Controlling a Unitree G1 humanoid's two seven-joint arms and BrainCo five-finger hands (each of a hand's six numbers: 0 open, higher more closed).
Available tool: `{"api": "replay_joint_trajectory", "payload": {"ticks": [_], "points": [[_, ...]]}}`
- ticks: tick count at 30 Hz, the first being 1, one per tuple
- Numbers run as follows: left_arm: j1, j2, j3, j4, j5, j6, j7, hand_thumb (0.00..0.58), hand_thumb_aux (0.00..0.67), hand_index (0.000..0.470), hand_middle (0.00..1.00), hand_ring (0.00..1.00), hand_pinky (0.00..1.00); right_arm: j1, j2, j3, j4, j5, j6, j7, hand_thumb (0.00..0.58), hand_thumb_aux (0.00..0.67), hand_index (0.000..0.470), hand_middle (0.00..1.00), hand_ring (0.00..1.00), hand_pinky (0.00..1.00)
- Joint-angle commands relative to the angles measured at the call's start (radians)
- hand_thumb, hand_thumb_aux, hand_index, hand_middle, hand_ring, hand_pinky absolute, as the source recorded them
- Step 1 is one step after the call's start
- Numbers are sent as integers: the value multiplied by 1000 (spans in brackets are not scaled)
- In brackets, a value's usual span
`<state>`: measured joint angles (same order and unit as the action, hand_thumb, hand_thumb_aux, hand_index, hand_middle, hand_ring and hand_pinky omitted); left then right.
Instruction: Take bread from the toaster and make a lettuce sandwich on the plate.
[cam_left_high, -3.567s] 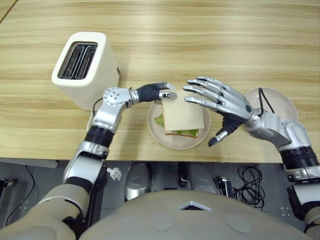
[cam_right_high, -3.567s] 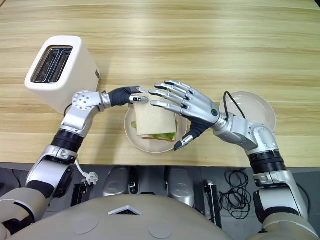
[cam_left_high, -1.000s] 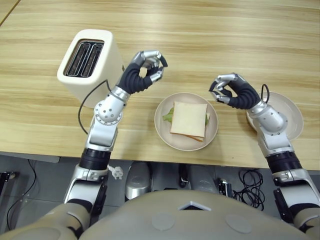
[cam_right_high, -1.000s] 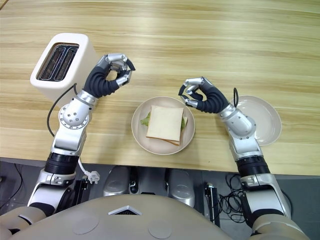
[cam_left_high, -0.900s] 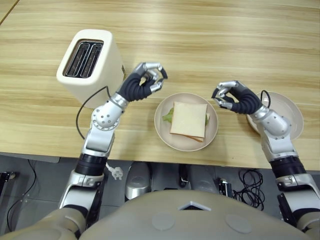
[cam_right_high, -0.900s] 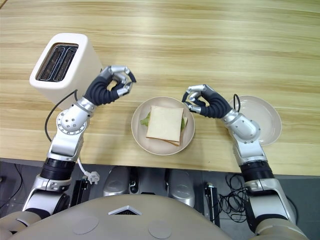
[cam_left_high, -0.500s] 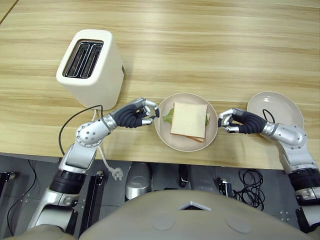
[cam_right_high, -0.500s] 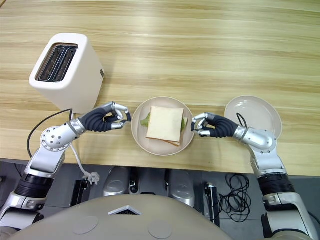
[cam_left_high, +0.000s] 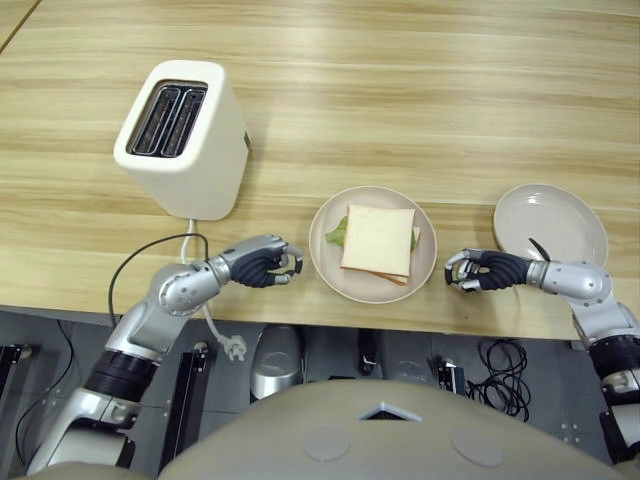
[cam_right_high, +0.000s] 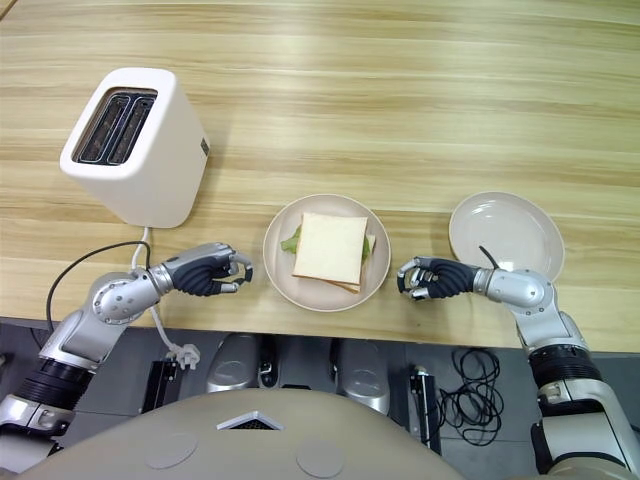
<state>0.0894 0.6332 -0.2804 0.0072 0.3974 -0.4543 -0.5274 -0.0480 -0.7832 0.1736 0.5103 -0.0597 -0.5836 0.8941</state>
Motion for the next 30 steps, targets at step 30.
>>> {"api": "replay_joint_trajectory", "payload": {"ticks": [30], "points": [[-388, -204, -202, 500, 158, -60, 125, 580, 670, 460, 1000, 1000, 1000, -182, 165, 168, 24, -180, 71, -26, 580, 670, 460, 1000, 1000, 1000]]}}
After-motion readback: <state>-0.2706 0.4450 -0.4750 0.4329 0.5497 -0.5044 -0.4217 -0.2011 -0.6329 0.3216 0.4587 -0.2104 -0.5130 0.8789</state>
